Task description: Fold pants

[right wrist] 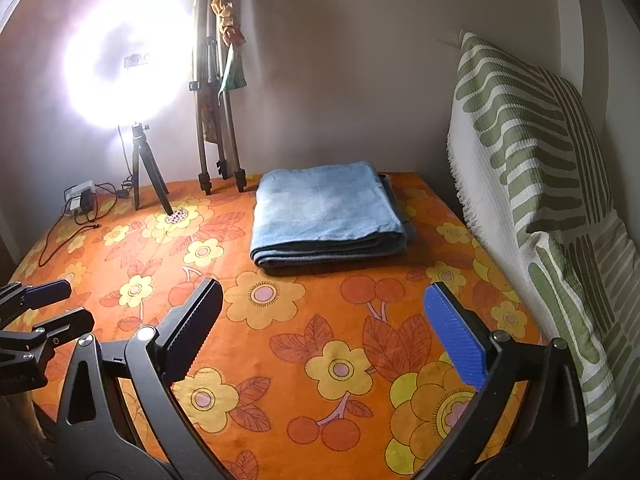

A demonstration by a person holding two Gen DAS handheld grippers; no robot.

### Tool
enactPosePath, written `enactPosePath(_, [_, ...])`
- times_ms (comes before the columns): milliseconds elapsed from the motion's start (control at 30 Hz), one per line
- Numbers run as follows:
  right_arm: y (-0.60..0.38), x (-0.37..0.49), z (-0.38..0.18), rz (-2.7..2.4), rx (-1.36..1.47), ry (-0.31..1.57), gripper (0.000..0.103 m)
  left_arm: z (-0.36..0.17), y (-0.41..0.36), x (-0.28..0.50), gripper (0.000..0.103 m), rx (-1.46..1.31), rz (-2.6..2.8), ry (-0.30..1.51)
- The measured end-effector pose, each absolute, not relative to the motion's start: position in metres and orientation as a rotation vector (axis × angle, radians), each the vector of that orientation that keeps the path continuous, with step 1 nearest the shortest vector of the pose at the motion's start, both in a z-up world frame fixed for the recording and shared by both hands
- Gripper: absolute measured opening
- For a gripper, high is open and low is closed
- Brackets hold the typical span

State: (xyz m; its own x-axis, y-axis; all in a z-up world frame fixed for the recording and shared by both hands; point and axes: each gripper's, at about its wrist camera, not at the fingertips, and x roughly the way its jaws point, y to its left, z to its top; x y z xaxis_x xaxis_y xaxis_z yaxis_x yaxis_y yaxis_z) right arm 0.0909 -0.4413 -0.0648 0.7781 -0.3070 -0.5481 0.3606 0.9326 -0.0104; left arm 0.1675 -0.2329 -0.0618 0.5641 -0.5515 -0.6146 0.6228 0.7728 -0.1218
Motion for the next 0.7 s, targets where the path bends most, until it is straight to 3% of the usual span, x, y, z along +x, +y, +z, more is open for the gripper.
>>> enactPosePath(700, [-0.438,0.0889,-0.0642,-0.362,0.083,0.57,0.103,-0.0604,-0.231,0.1652,0.068,0.114,-0.688,0.677])
